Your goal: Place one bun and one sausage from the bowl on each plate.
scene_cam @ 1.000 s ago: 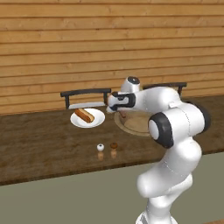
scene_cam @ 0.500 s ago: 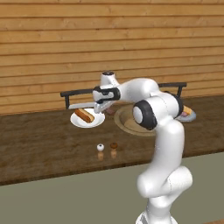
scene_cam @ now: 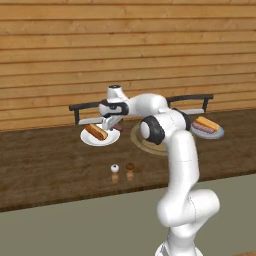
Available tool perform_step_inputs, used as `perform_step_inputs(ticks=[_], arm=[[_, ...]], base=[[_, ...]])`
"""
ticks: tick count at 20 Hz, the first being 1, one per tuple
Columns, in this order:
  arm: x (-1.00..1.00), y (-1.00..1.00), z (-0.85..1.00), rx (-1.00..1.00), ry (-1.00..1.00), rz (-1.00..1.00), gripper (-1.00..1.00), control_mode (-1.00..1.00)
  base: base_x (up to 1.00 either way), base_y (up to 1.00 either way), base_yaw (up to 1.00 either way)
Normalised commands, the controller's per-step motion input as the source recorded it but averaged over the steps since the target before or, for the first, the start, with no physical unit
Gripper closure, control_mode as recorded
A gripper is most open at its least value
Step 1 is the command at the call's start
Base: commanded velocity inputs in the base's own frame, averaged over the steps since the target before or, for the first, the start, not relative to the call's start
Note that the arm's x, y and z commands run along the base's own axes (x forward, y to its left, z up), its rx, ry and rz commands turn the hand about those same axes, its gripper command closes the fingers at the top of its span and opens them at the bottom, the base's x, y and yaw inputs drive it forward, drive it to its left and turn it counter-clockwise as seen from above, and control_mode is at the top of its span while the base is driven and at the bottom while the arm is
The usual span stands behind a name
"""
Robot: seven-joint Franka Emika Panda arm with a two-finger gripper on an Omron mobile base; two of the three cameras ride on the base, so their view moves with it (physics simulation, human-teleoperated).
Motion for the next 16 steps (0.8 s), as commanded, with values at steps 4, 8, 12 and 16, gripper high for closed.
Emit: perform_step_inputs(ticks=[4,8,12,16], arm=[[0.0,0.02,-0.37,0.05,0.0,0.06,1.0,-1.0],[-0.23,0.11,-0.1,0.05,0.0,0.07,1.0,-1.0],[0.02,0.13,-0.23,0.0,-0.01,0.04,1.0,-1.0],[0.22,0.14,-0.02,0.02,-0.04,0.0,1.0,-1.0]], base=[[0.0,0.0,0.0],[0.0,0.0,0.0],[0.0,0.0,0.0],[0.0,0.0,0.0]])
